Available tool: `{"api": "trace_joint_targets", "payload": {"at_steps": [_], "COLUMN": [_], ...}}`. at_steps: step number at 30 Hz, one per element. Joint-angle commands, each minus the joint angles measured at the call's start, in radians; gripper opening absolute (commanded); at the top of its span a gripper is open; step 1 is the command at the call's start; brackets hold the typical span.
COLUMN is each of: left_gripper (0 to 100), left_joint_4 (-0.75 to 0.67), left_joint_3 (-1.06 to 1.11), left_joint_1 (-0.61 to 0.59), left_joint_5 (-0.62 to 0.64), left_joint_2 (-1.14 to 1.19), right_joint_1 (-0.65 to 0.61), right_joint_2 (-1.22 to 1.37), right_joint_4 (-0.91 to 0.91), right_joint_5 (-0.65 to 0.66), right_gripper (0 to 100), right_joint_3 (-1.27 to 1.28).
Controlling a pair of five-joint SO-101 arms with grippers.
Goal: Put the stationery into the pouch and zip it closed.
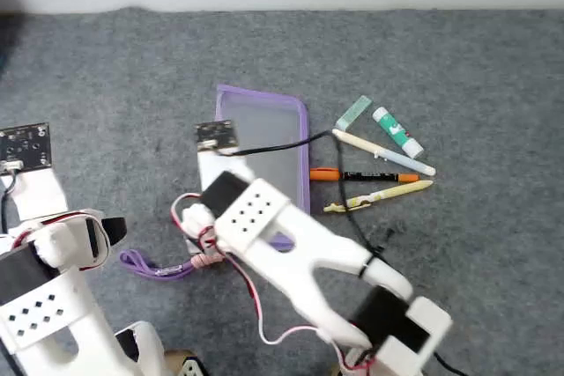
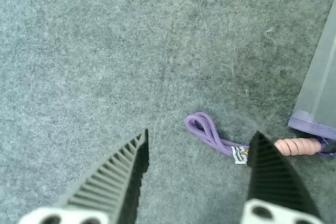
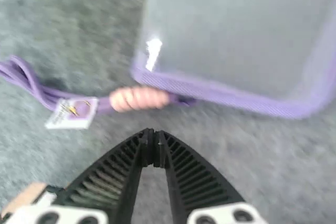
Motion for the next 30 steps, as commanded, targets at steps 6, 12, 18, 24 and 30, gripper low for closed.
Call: {"api": "trace_joint_targets", "payload": {"at_steps": [6,12,18,24,30], "left_gripper": [29,29,29,29,29], "left_joint_4": [-0.015,-0.015,-0.008,-0.003,-0.008], "left_joint_3": [-0.033,-0.033,-0.033,-0.033,-0.033], "left_joint_1": [-0.006,-0.006,-0.006,-0.003,-0.002], "left_joint_5": [0.008,0.008,0.009,0.009,0.009], "left_joint_2": [-0.018,-0.018,-0.017,-0.014,-0.011], "right_joint_1": [-0.094,-0.108,-0.108,-0.104,-0.102], "right_joint_2": [0.133,0.255,0.325,0.325,0.326], "right_joint_4": [-0.217,-0.329,-0.176,0.073,0.265], "right_joint_5": [-0.006,-0.005,0.117,0.189,0.328], "right_gripper": [0.9,0.9,0.9,0.9,0.9], "right_joint_3": [-0.086,-0.086,-0.086,-0.087,-0.087]}}
